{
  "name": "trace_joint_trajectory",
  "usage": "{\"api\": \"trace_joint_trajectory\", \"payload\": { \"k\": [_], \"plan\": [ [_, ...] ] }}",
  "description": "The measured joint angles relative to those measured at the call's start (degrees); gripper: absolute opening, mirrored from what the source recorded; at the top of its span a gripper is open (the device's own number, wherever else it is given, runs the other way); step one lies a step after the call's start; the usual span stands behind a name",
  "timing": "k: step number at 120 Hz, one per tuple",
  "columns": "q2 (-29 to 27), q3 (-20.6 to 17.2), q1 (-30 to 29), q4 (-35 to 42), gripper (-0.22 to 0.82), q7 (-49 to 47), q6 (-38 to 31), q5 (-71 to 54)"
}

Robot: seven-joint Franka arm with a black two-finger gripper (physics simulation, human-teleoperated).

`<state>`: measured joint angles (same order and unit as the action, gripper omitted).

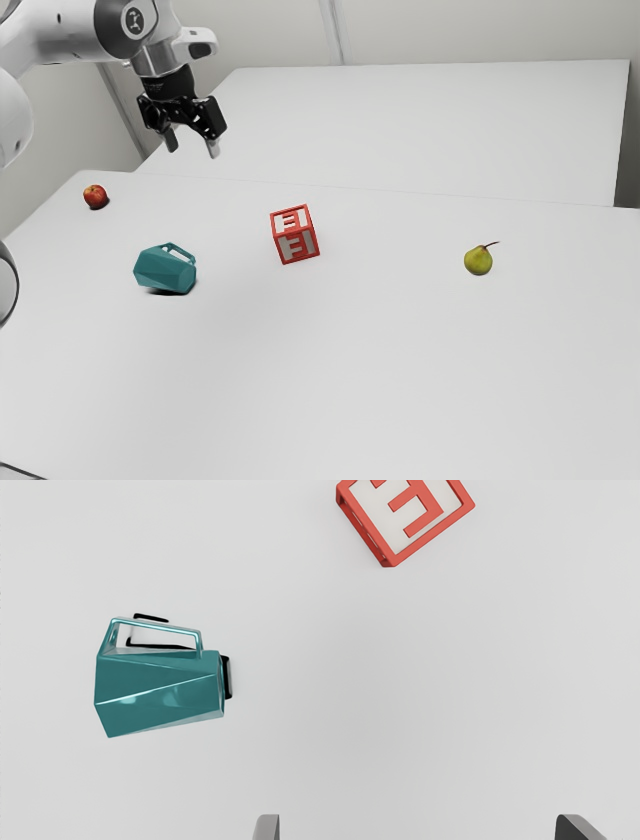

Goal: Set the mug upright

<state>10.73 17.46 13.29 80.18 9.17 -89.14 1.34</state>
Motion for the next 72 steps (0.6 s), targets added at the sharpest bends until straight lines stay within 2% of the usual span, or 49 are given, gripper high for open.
{"api": "trace_joint_trajectory", "payload": {
  "k": [27,36,58,72],
  "plan": [
    [-0.47,0.78,-0.52,0.57,0.6,1.56,0.44,1.61],
    [-2.71,0.9,-0.48,4.48,0.6,1.92,-0.38,2.38],
    [-12.98,9.5,-0.01,21.77,0.6,2.78,-4.62,6.77],
    [-16.75,14.36,-1.04,27.82,0.6,4.08,-6.99,8.33]
  ]
}}
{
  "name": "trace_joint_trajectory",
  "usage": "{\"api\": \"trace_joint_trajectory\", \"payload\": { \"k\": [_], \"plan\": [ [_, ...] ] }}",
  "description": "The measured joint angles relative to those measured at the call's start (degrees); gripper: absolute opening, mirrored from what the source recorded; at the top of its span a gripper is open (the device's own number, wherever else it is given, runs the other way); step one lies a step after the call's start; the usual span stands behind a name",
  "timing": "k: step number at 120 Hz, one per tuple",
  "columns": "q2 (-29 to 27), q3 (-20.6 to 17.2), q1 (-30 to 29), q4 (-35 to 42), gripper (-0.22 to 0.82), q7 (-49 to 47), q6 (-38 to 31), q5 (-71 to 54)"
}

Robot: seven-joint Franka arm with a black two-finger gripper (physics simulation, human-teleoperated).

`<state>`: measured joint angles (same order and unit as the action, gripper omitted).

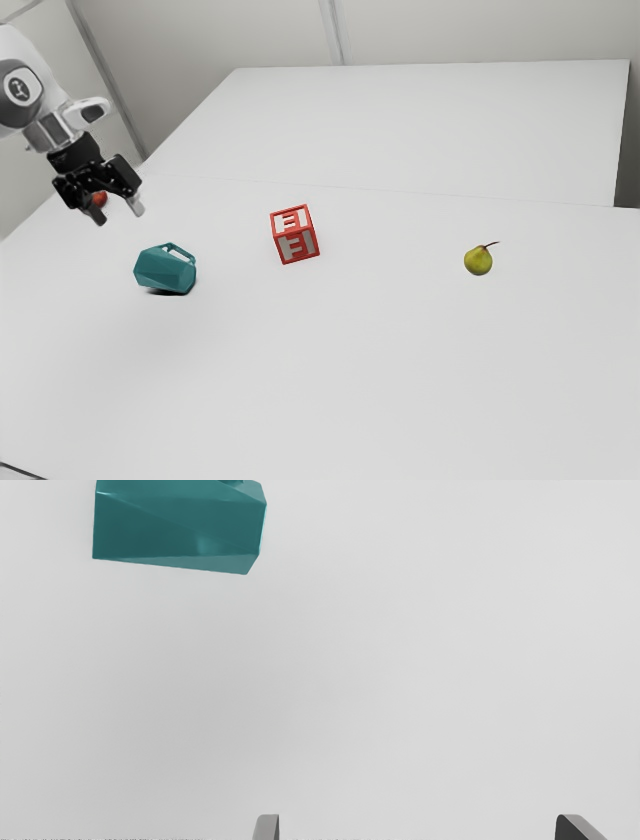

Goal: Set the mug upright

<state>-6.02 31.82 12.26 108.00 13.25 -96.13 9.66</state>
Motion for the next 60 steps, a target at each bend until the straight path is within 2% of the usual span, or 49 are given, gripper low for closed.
{"api": "trace_joint_trajectory", "payload": {
  "k": [14,27,60],
  "plan": [
    [-0.63,4.87,0.77,2.44,0.6,2.86,-2.13,0.83],
    [0.09,7.89,-0.34,3.02,0.6,6.36,-3.24,1.81],
    [12.58,8.82,-7.66,1.4,0.6,18.22,-4.29,14.7]
  ]
}}
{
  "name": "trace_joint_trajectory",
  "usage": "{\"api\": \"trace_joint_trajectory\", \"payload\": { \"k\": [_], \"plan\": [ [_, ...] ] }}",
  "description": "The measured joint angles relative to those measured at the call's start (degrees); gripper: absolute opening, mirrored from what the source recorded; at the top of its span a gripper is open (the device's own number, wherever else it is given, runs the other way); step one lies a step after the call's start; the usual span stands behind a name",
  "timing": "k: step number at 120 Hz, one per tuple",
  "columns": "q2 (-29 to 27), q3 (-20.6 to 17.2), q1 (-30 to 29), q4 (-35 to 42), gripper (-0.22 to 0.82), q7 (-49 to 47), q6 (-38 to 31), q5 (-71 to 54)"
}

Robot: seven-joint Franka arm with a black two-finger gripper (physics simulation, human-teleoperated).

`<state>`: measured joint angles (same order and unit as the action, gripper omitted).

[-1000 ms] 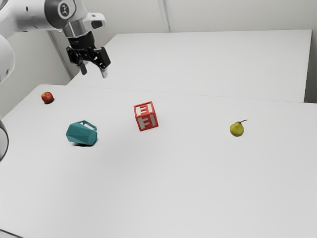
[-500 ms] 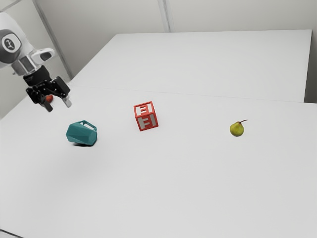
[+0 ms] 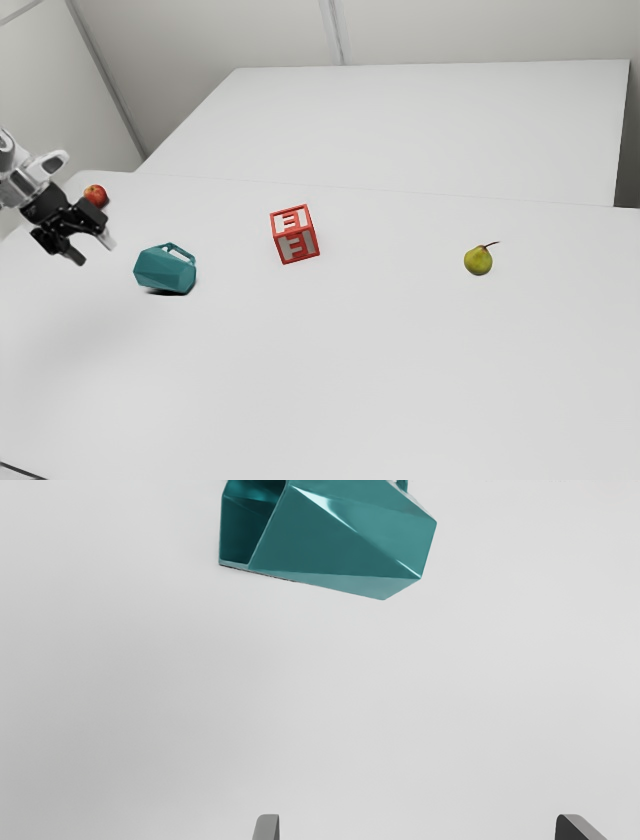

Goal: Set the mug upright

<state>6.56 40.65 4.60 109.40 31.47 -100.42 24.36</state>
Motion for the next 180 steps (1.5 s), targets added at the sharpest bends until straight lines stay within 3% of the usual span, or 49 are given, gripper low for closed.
{"api": "trace_joint_trajectory", "payload": {
  "k": [15,41,50,180],
  "plan": [
    [6.24,-0.73,-2.16,-3.91,0.6,5.56,0.74,6.24],
    [15.33,-8.91,-9.76,-12.08,0.6,13.74,2.74,13.24],
    [17.34,-10.17,-11.08,-13.95,0.6,15.99,3.38,15.09],
    [28.04,-11.02,-14.62,-20.32,0.6,31.54,5.01,18.39]
  ]
}}
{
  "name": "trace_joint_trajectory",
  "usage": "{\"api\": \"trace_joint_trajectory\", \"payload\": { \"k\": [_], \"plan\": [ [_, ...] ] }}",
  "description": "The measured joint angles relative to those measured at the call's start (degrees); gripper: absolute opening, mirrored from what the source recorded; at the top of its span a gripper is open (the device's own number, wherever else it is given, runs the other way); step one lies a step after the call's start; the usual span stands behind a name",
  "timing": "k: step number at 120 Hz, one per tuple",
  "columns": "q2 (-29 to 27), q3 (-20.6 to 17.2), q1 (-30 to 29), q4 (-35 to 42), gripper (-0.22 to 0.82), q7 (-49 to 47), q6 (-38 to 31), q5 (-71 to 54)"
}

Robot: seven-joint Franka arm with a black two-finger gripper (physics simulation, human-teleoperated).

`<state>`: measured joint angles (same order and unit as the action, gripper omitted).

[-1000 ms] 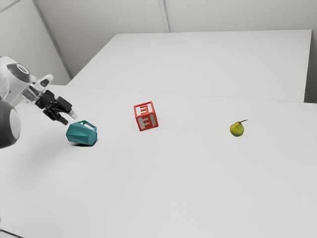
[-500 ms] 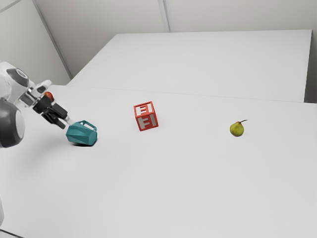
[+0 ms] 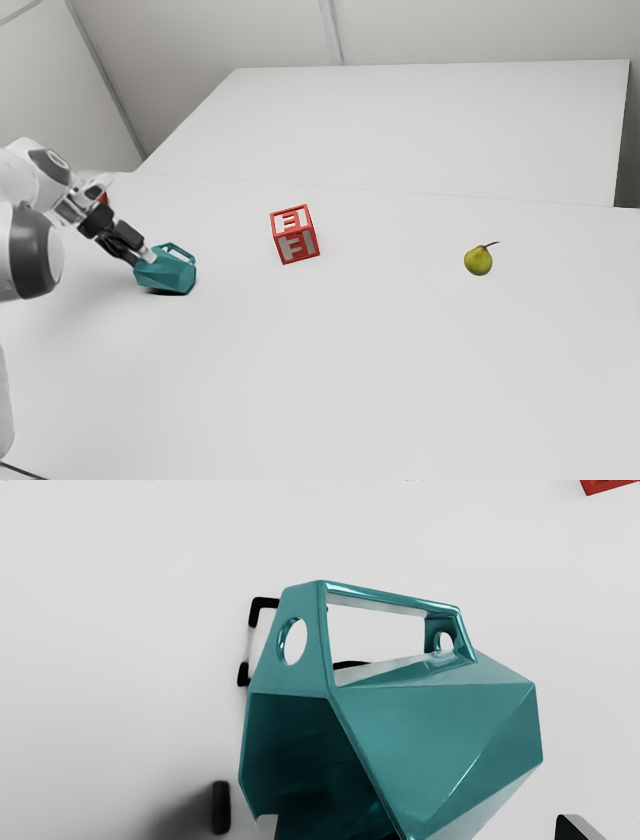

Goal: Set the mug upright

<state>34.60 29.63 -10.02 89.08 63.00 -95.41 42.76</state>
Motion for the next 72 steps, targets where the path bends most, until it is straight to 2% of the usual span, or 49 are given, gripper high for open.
{"api": "trace_joint_trajectory", "payload": {
  "k": [53,72],
  "plan": [
    [1.66,0.07,-0.56,0.74,0.6,1.92,5.18,8.75],
    [1.84,0.07,-0.61,0.85,0.51,2.33,5.98,9.38]
  ]
}}
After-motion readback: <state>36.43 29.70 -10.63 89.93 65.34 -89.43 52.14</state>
